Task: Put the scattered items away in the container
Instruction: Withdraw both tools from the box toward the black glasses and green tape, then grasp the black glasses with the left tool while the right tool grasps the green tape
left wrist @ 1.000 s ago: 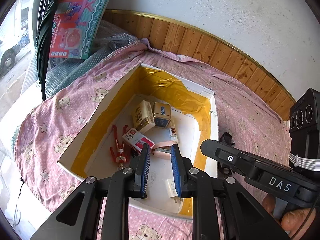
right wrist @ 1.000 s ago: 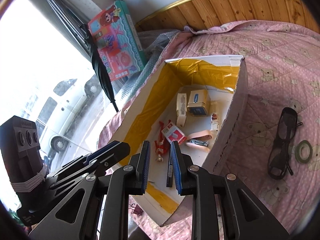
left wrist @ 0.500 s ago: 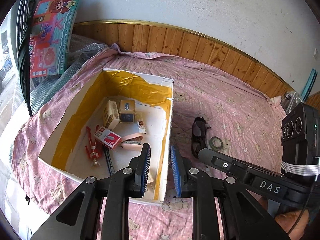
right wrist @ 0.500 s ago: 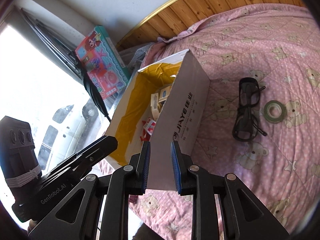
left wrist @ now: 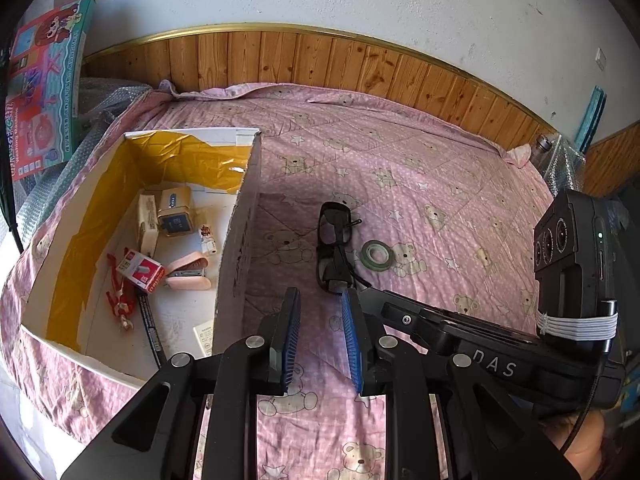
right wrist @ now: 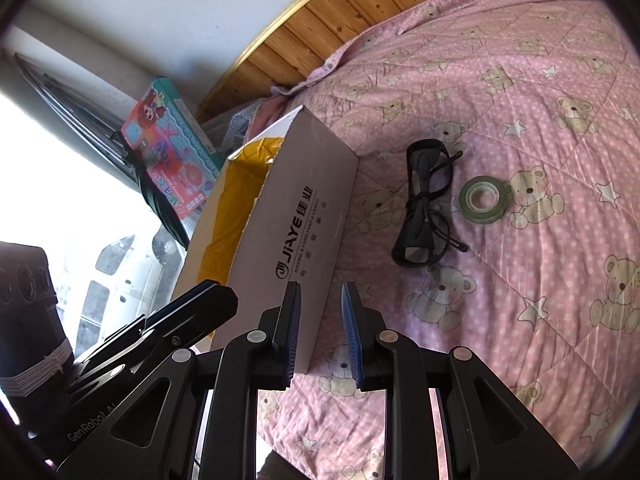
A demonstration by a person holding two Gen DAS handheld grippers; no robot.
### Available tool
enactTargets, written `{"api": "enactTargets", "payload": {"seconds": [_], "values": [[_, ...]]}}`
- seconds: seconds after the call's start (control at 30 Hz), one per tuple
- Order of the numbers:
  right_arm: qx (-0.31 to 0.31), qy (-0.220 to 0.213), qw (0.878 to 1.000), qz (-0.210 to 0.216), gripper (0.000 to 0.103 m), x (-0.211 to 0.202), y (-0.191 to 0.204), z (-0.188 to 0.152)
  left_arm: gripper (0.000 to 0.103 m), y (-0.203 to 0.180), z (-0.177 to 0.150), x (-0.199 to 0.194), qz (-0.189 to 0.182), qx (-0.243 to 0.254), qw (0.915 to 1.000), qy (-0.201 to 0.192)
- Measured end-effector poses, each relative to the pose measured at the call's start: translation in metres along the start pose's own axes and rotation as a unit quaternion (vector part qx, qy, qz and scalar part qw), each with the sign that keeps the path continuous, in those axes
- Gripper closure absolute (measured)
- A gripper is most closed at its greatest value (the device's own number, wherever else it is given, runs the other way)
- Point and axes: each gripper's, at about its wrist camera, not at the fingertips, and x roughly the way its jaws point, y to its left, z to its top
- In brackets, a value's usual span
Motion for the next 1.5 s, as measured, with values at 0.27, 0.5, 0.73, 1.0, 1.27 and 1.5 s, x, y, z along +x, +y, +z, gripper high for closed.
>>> {"api": "enactTargets", "payload": {"seconds": [0.27, 0.5, 0.73, 1.0, 1.27, 1.5], "values": [[0.030, -0.008, 0.999, -0.025, 0.079, -0.001, -0.032, 0.010, 0.073, -0.017, 0.011, 0.029, -0.021, 0.008, 0.9995, 0.023], [0.045, -0.011, 0.997, -0.069, 0.079, 0.007, -0.060, 0.026, 0.061, -0.025, 0.022, 0.068, -0.038, 0.004, 0.9979, 0.052], [0.043, -0.007, 0.991, -0.124, 0.077, 0.023, -0.083, 0.049, 0.056, -0.021, 0.030, 0.116, -0.038, -0.009, 0.9960, 0.081], [0.008, 0.014, 0.981, -0.193, 0.077, 0.053, -0.097, 0.067, 0.056, -0.006, 0.034, 0.162, -0.024, -0.035, 0.9938, 0.103], [-0.064, 0.026, 0.966, -0.251, 0.084, 0.076, -0.099, 0.072, 0.056, 0.002, 0.029, 0.201, -0.013, -0.044, 0.9909, 0.126], [-0.076, 0.032, 0.966, -0.244, 0.099, 0.044, -0.095, 0.061, 0.060, 0.002, 0.023, 0.190, -0.033, -0.046, 0.9922, 0.112]]}}
